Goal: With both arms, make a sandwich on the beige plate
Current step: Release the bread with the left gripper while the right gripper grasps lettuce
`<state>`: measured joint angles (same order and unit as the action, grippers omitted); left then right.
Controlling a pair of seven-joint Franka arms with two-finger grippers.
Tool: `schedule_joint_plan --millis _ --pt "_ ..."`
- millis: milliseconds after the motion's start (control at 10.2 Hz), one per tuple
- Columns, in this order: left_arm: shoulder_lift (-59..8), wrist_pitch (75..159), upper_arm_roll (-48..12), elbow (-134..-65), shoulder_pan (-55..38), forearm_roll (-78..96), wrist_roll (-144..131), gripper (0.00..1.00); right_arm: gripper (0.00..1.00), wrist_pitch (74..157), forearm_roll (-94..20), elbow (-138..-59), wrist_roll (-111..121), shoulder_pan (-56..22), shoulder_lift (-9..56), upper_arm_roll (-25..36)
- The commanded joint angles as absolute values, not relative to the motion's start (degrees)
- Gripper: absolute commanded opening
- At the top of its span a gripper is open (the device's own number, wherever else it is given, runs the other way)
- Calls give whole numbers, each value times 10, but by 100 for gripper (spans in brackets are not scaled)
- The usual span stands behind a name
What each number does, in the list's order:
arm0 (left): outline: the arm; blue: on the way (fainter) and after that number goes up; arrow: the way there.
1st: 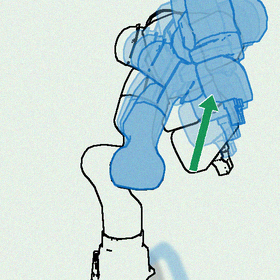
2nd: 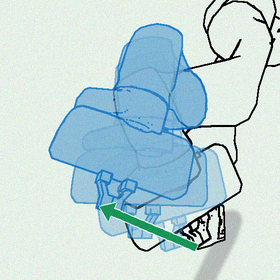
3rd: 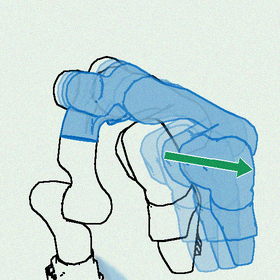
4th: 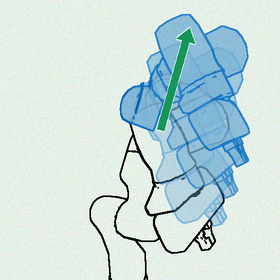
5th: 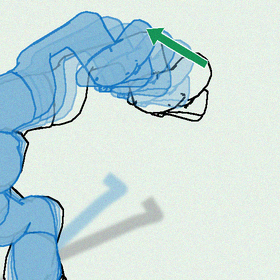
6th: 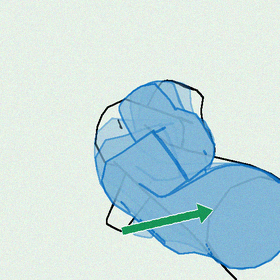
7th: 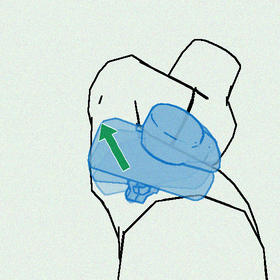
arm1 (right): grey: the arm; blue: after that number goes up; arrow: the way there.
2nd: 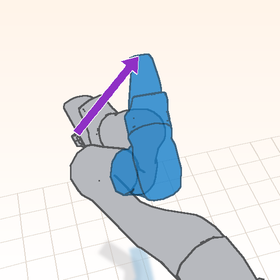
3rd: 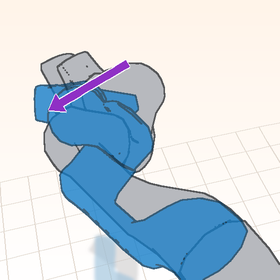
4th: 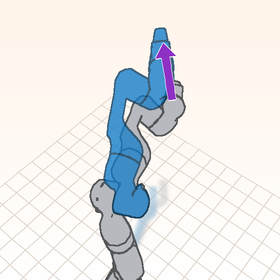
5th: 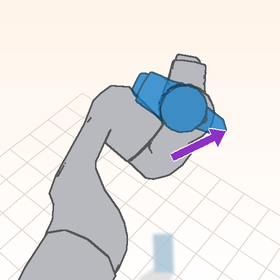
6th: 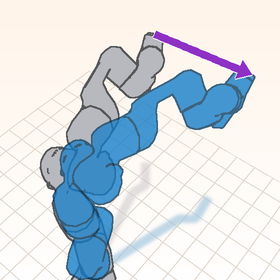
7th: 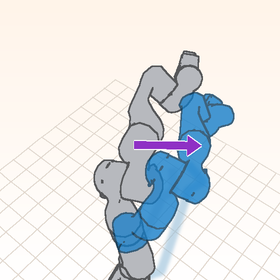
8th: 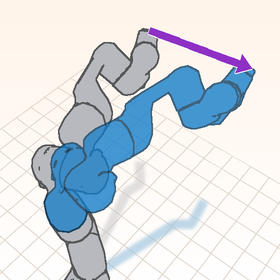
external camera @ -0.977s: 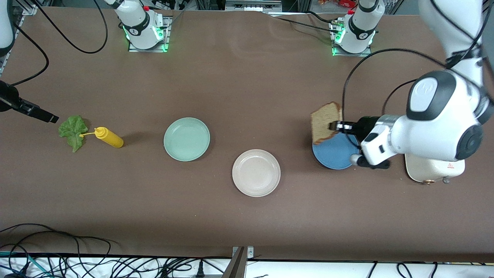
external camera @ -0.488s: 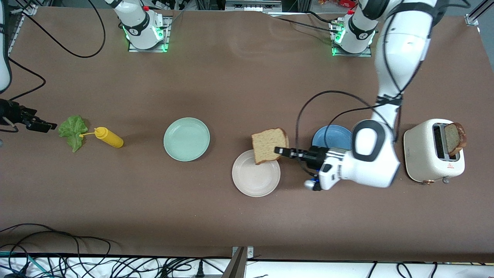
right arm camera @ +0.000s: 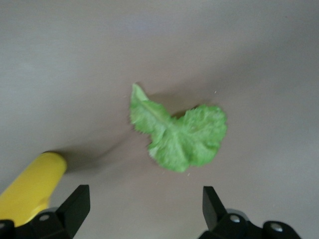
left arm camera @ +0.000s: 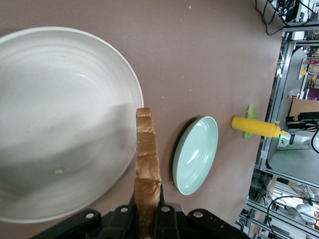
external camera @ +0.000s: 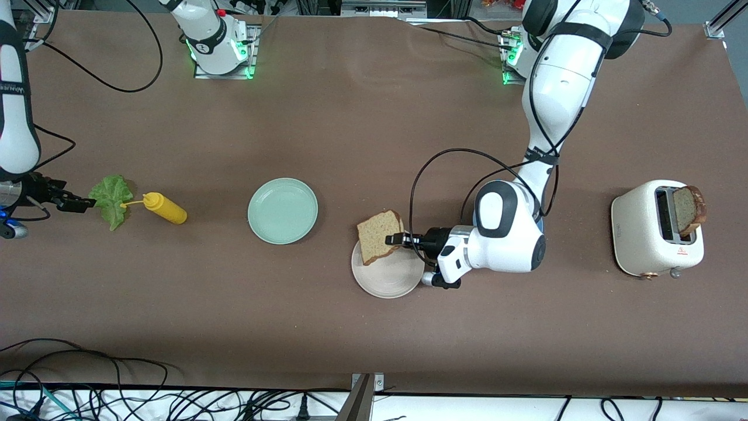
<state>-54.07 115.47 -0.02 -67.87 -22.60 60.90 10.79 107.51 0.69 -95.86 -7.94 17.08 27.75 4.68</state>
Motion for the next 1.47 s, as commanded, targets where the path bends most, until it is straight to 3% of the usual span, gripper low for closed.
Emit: schedule_joint_plan --millis 0,98,195,293,391,1074,1172,1367 --pt "-559 1181 7 -665 -240 627 128 0 100 1114 15 -955 -49 186 309 41" --pt "-561 1181 7 -666 -240 627 128 0 100 1145 14 -966 -31 190 321 41" --pt "-562 1182 7 -670 -238 627 128 14 100 1163 14 -975 -28 193 327 41" --pt "-562 1182 8 -670 -234 628 128 66 100 1176 14 -981 -28 193 334 41" --pt "-564 1182 8 -672 -232 628 125 100 100 1192 14 -989 -23 193 340 41" --pt "-537 1162 68 -673 -226 572 118 100 97 1208 14 -1011 11 204 374 40" --pt "-534 1139 69 -671 -212 538 118 100 83 1208 14 -1013 11 204 374 41" --pt "-526 1080 69 -668 -186 506 118 100 47 1208 14 -1014 11 208 378 41"
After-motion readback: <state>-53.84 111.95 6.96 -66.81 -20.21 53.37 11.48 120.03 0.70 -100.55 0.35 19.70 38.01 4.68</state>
